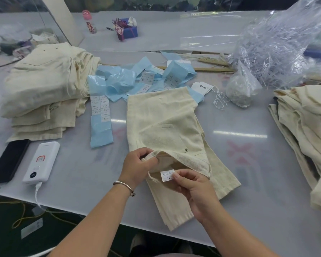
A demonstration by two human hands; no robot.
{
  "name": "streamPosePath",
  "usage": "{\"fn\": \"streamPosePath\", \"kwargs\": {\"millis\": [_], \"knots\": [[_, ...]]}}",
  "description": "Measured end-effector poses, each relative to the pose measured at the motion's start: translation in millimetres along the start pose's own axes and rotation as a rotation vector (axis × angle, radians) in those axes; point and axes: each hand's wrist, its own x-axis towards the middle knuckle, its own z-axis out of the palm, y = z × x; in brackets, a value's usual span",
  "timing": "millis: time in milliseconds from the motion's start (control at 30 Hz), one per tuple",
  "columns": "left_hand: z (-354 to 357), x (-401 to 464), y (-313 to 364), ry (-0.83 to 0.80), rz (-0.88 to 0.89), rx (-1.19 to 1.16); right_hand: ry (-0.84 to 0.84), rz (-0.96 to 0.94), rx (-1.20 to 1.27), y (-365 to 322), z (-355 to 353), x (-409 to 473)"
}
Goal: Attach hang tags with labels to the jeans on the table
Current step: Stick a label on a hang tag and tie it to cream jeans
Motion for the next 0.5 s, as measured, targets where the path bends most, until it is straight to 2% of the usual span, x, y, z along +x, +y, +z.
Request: {"fn": "streamPosePath", "kwargs": {"millis": [133,200,300,400,500], "knots": [[-4,0,2,-0.019,-0.023,-0.039,-0.060,-0.025,-0.082,-6,-2,-4],[-7,-2,2,-0.134,-0.075,-0.089,-0.137,-0.081,-0.145,-15,-1,-3],[-11,-6,-9,-0.302,-0.141,0.002,-0.219,-0.177,-0.207,-30,8,5],[-20,-5,-18,-0.464,-0.212,-0.045,-0.159,-0.220,-0.277,-35,19,25],[-42,9,-23,-0.480,-0.267,-0.197,-0.095,-0.199,-0.360,-33,35,51]]}}
